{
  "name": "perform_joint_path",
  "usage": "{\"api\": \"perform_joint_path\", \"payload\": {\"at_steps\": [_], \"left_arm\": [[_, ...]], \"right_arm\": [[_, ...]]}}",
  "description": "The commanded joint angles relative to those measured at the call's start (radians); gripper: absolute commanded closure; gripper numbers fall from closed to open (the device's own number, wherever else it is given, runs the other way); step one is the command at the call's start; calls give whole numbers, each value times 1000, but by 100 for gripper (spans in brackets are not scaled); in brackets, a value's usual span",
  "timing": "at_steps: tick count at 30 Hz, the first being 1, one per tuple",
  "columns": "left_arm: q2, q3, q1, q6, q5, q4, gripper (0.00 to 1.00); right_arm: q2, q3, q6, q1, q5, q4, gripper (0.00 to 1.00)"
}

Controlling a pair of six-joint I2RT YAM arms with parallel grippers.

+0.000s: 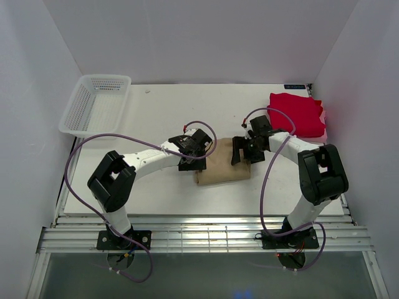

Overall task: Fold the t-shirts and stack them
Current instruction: Fold the tshirt

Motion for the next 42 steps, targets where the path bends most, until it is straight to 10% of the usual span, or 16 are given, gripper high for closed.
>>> {"api": "perform_joint_path", "payload": {"at_steps": [1, 22, 25, 31, 42], "left_arm": [[-59, -11, -3, -5, -15, 5, 32], [-99, -60, -4, -18, -24, 17, 32], [-116, -71, -4, -25, -28, 17, 32], [-130, -85, -4, -32, -32, 22, 32], [-157, -91, -3, -39, -38, 22, 32]], "right_arm": [[19, 11, 24, 5, -113, 55, 10], [209, 144, 67, 230, 44, -10, 3], [226, 135, 76, 236, 34, 3, 55], [231, 135, 61, 238, 72, -11, 89], [177, 428, -76, 158, 386, -237, 92]]}}
